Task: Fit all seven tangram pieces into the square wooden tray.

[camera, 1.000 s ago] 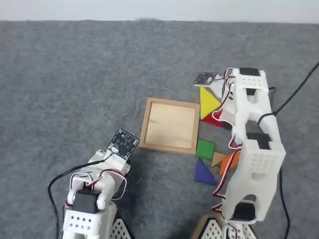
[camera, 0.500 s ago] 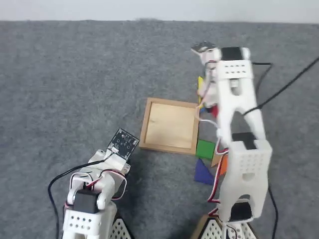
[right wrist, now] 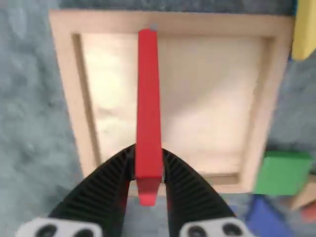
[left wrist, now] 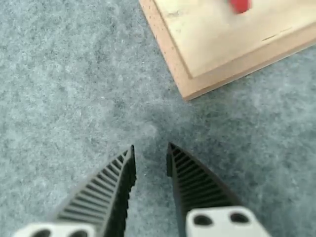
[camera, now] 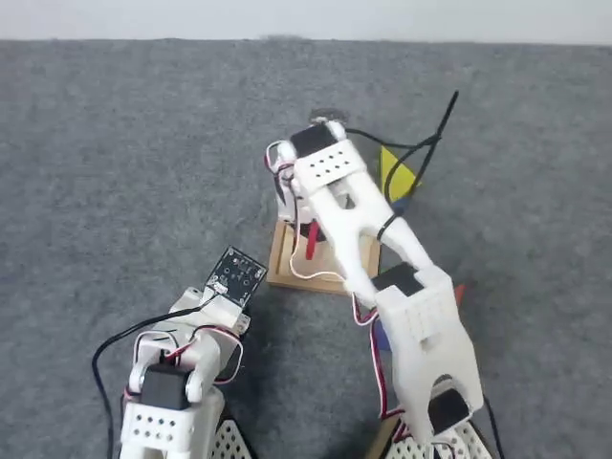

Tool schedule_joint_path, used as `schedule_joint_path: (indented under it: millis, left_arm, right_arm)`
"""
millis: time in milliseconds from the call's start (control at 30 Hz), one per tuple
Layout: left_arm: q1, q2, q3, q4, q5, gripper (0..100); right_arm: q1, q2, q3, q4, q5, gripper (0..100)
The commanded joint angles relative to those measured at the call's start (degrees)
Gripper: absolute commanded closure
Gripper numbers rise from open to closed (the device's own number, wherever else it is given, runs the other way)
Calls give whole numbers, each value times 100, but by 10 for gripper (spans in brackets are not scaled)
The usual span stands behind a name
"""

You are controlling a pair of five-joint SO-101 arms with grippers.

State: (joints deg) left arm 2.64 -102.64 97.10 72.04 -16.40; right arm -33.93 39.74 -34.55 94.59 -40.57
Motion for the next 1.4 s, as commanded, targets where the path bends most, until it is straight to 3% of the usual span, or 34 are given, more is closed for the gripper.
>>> schedule_joint_path:
  millis: [0,200,400,500,700,933,1100,1267,1367]
  left_arm:
    - [-35,-62,-66,-9,-53,902]
    - [-35,-62,-66,-9,-53,902]
    - [-35,-62,-66,-9,-53,902]
    - [-35,-62,-66,-9,-53,902]
    - [-35,-62,-66,-9,-53,902]
    - [-35,-62,-66,-9,-53,902]
    - [-35,-62,-66,-9,-53,902]
    - [-35,-62,-66,-9,-53,902]
    - [-35,-62,-66,-9,-53,902]
  right_arm:
    - [-391,-127,-369,-215,-642,989]
    - [-787,-119,-343,-646,-642,967]
    - [-796,-92,-343,-637,-642,710]
    - [-769,-22,-343,-629,-642,669]
    - [4,-312,-695,-31,-141,694]
    - [752,-532,-818,268,360,858]
    - [945,-549,-818,295,1618,950]
    - [971,-40,-484,110,2347,990]
    - [760,523,-501,75,2365,991]
